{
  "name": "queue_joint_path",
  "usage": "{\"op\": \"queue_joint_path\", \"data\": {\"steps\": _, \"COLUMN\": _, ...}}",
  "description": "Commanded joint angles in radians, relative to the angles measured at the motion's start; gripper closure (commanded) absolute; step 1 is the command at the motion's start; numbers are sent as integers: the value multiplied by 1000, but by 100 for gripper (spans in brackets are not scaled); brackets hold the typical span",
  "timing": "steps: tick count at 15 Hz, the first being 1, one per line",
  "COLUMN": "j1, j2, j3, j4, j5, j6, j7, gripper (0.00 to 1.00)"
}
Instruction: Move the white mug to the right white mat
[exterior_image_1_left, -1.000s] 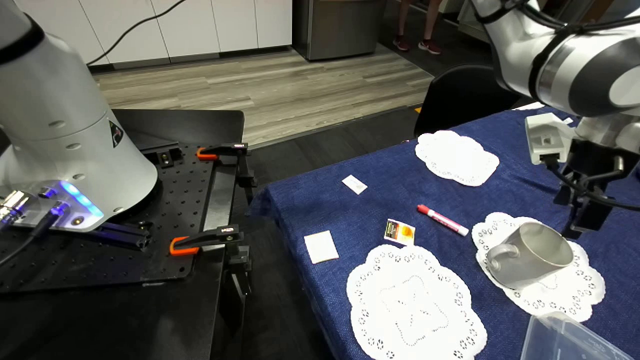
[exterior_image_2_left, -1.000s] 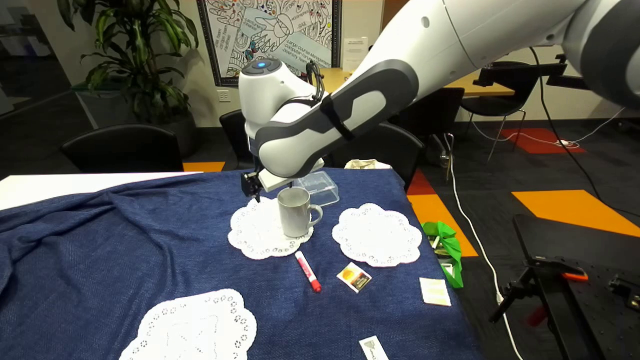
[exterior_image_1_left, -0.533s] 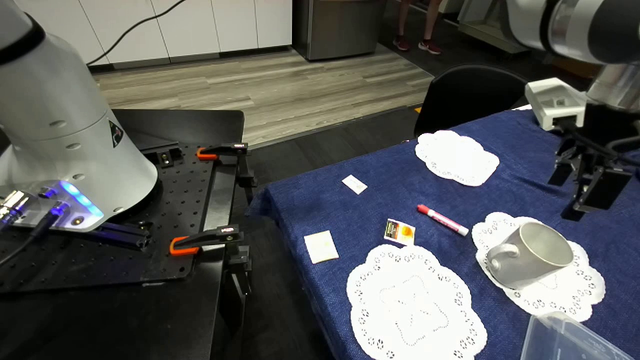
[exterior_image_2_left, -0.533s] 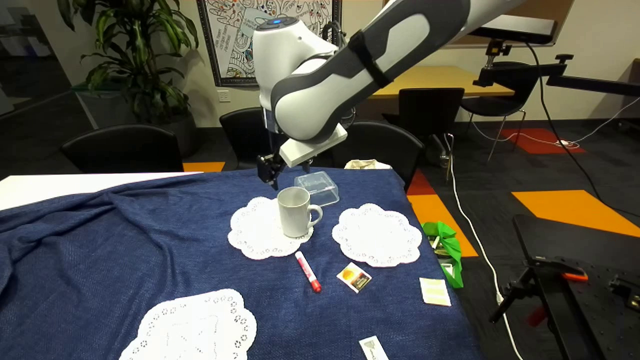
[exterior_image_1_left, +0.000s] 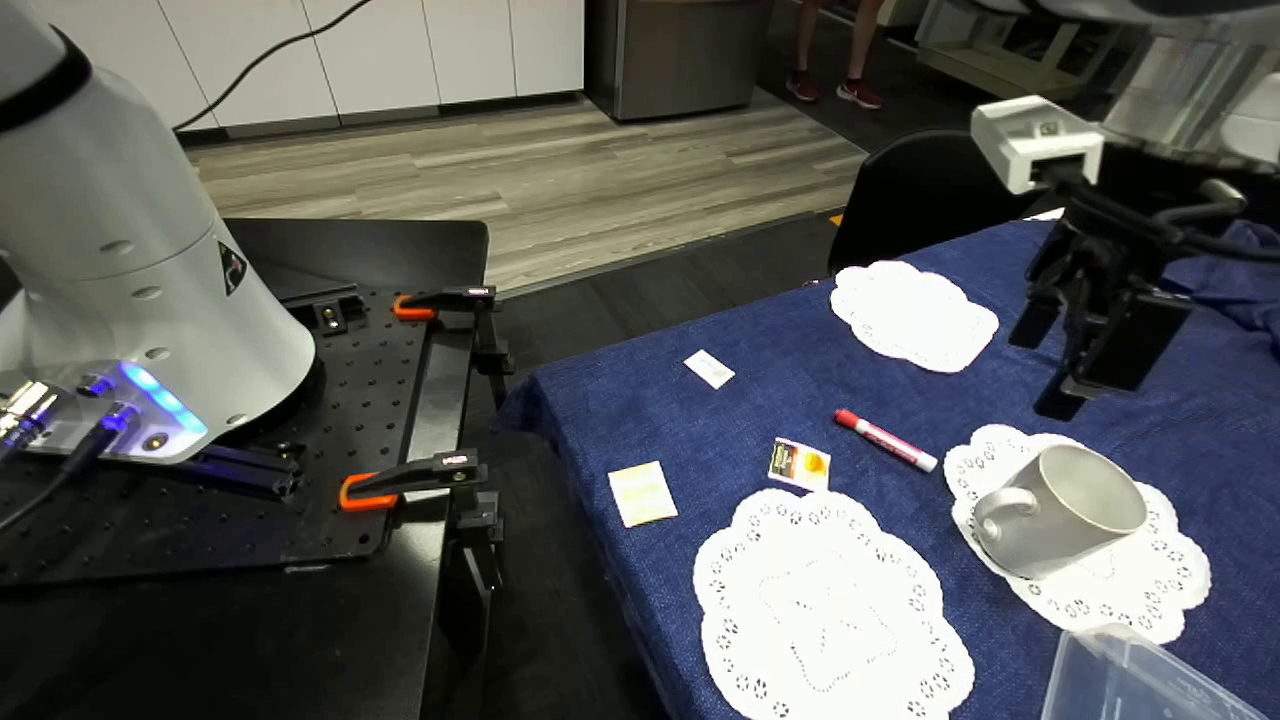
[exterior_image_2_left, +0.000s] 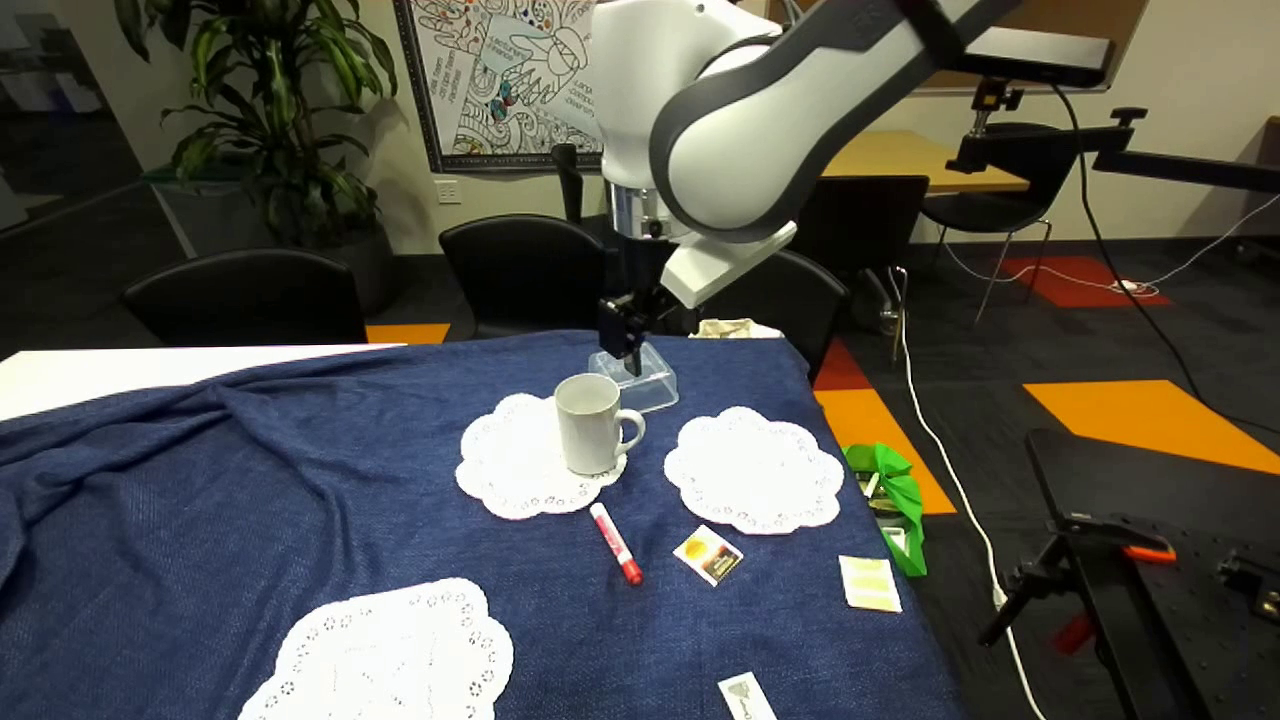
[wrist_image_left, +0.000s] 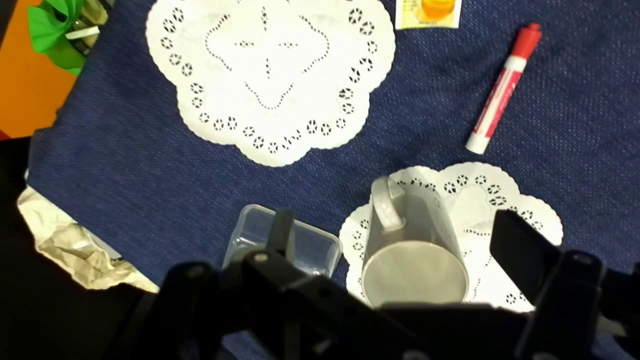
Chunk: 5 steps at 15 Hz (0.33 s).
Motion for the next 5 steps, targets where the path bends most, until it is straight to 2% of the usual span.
{"op": "queue_joint_path", "data": {"steps": 1, "j1": -11, "j2": -32, "j3": 11, "j4": -40, "j5": -15, "j6": -2, "j7": 3, "gripper": 0}}
{"op": "queue_joint_path", "data": {"steps": 5, "j1": -13, "j2": -99, "j3": 14, "j4": -122, "j5": -29, "j6": -2, "j7": 3, "gripper": 0}}
